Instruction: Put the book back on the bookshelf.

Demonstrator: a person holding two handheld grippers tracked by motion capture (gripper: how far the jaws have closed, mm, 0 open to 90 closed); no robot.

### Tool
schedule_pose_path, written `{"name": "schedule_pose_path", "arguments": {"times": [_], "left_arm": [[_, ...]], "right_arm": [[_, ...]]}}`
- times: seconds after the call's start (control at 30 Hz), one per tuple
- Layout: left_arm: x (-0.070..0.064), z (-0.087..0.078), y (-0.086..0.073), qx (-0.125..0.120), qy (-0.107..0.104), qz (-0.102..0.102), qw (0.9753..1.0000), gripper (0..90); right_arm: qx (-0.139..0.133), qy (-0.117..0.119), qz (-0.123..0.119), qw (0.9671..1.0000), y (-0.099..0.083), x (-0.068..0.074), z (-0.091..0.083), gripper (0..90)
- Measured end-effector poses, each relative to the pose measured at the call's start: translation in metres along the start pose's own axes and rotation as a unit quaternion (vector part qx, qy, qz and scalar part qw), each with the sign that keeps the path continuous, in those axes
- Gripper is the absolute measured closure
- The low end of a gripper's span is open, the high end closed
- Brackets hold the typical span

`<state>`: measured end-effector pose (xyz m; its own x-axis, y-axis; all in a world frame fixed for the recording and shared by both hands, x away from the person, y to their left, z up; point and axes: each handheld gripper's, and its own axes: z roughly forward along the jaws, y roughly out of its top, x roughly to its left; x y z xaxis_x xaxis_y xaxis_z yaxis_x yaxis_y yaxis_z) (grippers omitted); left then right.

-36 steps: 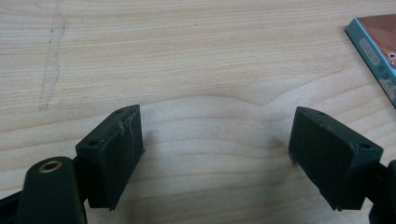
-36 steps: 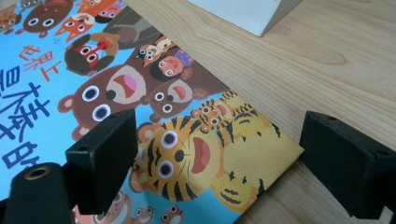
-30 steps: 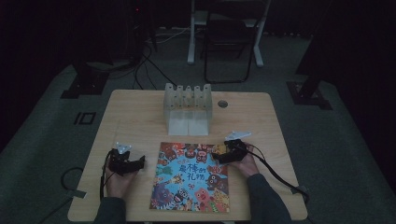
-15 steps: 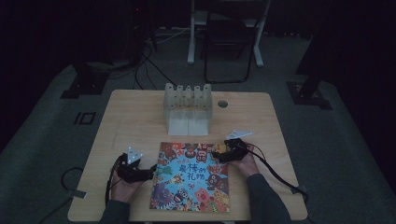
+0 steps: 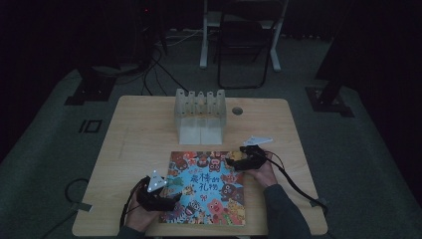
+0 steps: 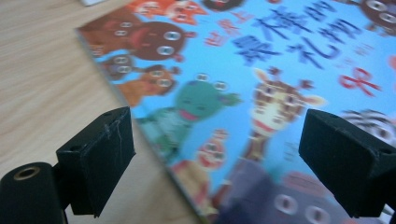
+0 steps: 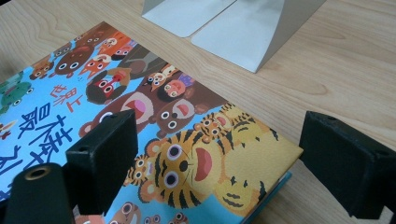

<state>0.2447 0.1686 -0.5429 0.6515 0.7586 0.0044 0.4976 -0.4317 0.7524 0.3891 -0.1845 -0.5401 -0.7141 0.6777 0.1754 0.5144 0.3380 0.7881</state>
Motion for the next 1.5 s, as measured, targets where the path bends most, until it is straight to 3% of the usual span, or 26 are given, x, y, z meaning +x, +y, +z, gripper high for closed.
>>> {"name": "schedule_pose_path", "arguments": {"times": [0.17,0.37,0.4,0.47,0.53,0.6,0.63,0.7,0.87,1.0,1.03,1.23,1.27,1.5], "left_arm": [[-0.014,0.001,0.000,0.016,-0.012,0.016,0.9997,9.5],[-0.036,0.001,0.000,0.003,-0.040,0.052,0.9979,5.7],[-0.043,0.002,-0.001,0.000,-0.043,0.070,0.9966,5.0],[-0.047,0.002,0.000,-0.001,-0.046,0.078,0.9959,4.2],[-0.057,0.005,0.001,-0.005,-0.061,0.099,0.9932,2.7],[-0.061,0.006,0.001,-0.007,-0.062,0.105,0.9925,2.2],[-0.067,0.008,0.001,-0.005,-0.069,0.117,0.9906,1.9],[-0.070,0.009,0.002,-0.004,-0.067,0.123,0.9901,1.3],[-0.081,0.013,0.001,-0.002,-0.086,0.147,0.9854,0.8],[-0.090,0.017,-0.001,-0.001,-0.084,0.159,0.9837,0.8],[-0.096,0.020,0.000,-0.002,-0.075,0.170,0.9827,0.8],[-0.099,0.024,0.002,-0.012,-0.068,0.172,0.9828,0.8],[-0.099,0.026,0.003,-0.012,-0.054,0.170,0.9838,0.8],[-0.100,0.027,0.004,-0.013,-0.052,0.172,0.9836,0.8]], "right_arm": [[-0.006,0.003,0.005,1.0000,0.002,0.000,-0.002,11.8],[-0.009,0.008,0.012,0.9999,0.003,-0.001,-0.004,11.8],[-0.011,0.009,0.013,0.9998,0.003,-0.001,-0.004,11.8],[-0.011,0.010,0.014,0.9998,0.003,-0.001,-0.004,11.8],[-0.014,0.012,0.016,0.9997,0.004,-0.001,-0.005,11.8],[-0.015,0.014,0.017,0.9996,0.004,-0.001,-0.006,11.8],[-0.019,0.016,0.019,0.9995,0.005,-0.001,-0.007,11.8],[-0.016,0.012,0.016,0.9997,0.007,0.000,-0.007,11.8],[-0.017,0.011,0.011,0.9997,0.011,0.002,-0.010,11.8],[-0.019,0.011,0.010,0.9997,0.012,0.002,-0.011,11.8],[-0.018,0.010,0.009,0.9998,0.014,0.003,-0.012,11.8],[-0.018,0.010,0.005,0.9998,0.017,0.005,-0.014,11.8],[-0.018,0.011,0.005,0.9998,0.017,0.004,-0.014,11.8],[-0.016,0.009,0.007,0.9998,0.016,0.005,-0.013,11.8]]}}
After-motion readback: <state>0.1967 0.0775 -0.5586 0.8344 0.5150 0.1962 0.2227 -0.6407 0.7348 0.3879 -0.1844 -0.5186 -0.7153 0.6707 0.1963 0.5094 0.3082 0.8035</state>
